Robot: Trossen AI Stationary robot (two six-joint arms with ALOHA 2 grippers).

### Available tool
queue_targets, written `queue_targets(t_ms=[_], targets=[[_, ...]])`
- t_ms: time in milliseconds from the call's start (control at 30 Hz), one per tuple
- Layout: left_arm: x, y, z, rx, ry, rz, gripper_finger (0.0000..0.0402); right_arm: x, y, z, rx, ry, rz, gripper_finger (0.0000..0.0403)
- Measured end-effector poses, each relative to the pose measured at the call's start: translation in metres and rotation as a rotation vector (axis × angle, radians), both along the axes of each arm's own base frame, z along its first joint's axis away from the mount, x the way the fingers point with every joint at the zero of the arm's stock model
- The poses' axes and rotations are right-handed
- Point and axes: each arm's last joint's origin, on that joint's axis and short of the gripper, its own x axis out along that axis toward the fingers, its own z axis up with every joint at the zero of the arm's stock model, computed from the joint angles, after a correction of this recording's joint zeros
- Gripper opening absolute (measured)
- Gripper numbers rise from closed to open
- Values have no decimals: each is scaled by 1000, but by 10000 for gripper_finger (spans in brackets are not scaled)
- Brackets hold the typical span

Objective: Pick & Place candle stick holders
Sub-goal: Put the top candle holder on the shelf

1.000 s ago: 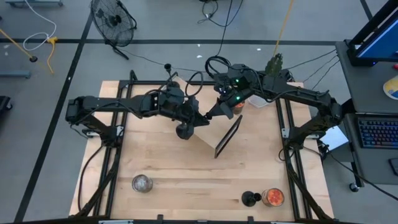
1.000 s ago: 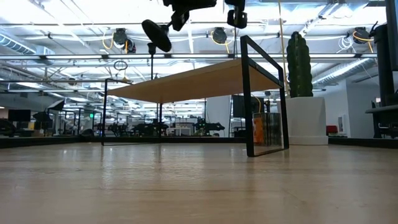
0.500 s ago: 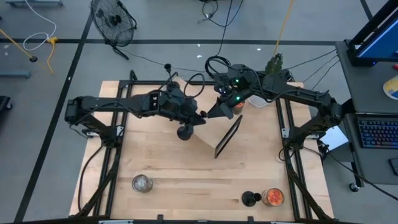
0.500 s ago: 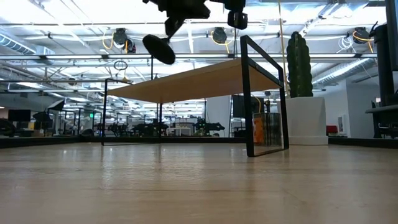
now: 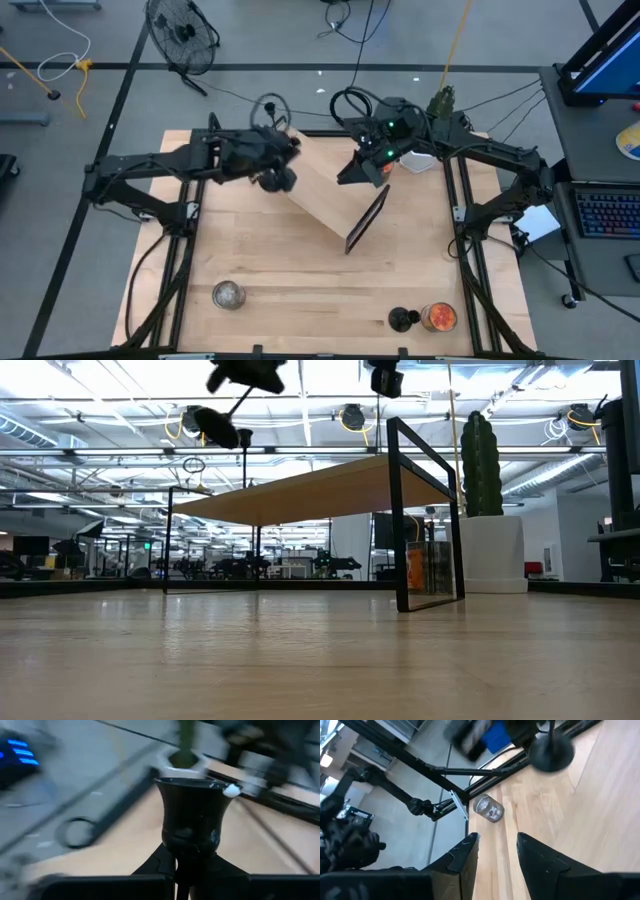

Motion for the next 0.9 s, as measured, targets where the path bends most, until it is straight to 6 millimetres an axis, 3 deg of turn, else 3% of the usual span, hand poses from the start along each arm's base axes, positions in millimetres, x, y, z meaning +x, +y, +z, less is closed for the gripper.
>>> queue_targets(t_ms=[200,333,700,900], targets=[[-27,2,19,113,-31,170,20,-2,1,2,-21,-13,8,128],[-41,1,17,137,-74,223,20,-2,0,1,-31,-13,11,128],[-73,0,-34,257,-385,261,20,-2,1,1,-49,-17,19,128],[-83,3,-70,245,-445,294,20,-2,1,-1,-43,-1,22,128]])
